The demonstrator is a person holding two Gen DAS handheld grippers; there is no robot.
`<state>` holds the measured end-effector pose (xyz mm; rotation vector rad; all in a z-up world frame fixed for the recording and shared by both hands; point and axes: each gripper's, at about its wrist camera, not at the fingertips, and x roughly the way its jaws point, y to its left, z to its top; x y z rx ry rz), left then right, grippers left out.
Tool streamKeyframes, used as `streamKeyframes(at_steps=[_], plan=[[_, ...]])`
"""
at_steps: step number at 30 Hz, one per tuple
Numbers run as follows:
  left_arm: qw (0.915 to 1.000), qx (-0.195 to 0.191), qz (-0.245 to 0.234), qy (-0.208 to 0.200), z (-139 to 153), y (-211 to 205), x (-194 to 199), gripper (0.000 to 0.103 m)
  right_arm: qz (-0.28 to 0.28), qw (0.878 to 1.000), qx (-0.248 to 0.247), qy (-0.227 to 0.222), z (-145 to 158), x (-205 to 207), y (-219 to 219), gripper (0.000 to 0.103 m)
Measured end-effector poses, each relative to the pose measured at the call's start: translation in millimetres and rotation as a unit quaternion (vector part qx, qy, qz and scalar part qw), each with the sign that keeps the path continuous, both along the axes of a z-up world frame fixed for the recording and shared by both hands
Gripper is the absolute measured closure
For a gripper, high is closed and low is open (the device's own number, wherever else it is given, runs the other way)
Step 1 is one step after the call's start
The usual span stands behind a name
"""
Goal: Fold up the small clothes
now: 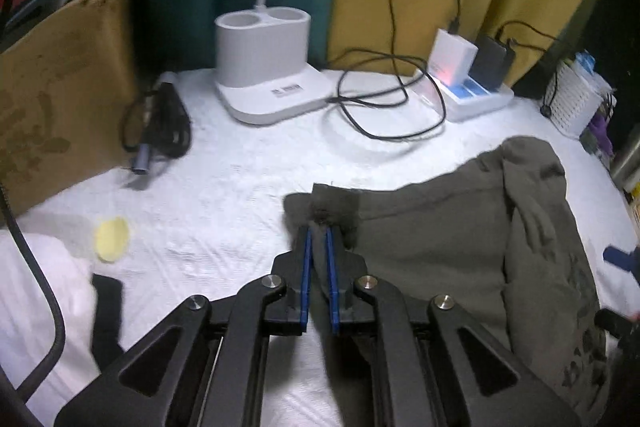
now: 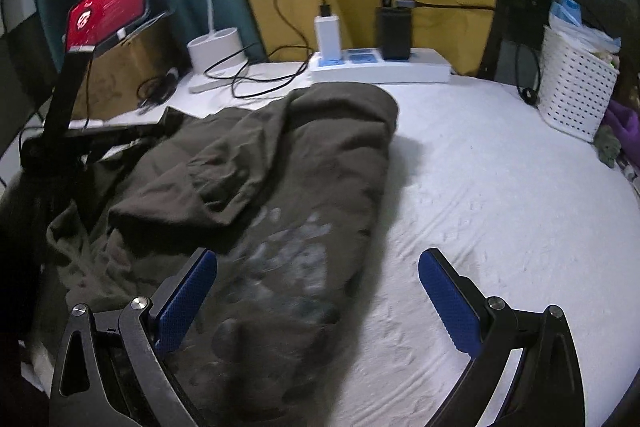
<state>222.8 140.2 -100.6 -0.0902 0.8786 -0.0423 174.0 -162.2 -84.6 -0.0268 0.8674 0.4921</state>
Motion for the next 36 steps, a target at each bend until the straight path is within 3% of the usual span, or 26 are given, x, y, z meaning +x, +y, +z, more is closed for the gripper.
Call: streamKeyframes(at_steps=[5,9,14,19,23,30,36], plan=[[0.9998,0.010,0.010,-0.014,15.5,4.6,-19.3,0.094,0.016,1.000,-0.012,-0.007,2.4,-15.4,10.6,0.002],[0.9993,0.014,0.006,-0.034,34.1,1.9,-47.7,0.067,0.019,0.999,-0.030,-0.014,2.0,-26.3,13.0,0.002],[0.9988,-0.002,-0.018,-0.046,52.2,-12.2,-87.5,0.067,0.040,0.999,-0.024,-0.019,7.7,-45.9,18.9,0.002],[0.9942,-0.020,-0.098,-0.040,55.0,-52.3,-124.0,0.067,0.067,0.997,-0.012,-0.029,13.1,-70.6,33.6,0.002],[0.9849,-0.017,-0.170,-0.028,50.9,-89.6,-142.6,0.067,0.086,0.995,-0.009,-0.042,18.2,-87.8,40.3,0.002],[0.9718,-0.036,-0.232,-0.024,52.9,-122.4,-150.9,0.067,0.029,0.998,-0.014,-0.052,20.3,-88.9,-2.6,0.002],[0.9701,-0.036,-0.239,0.023,27.1,-131.3,-152.3,0.070,-0.023,0.999,-0.010,-0.038,9.6,-86.0,-41.0,0.002]])
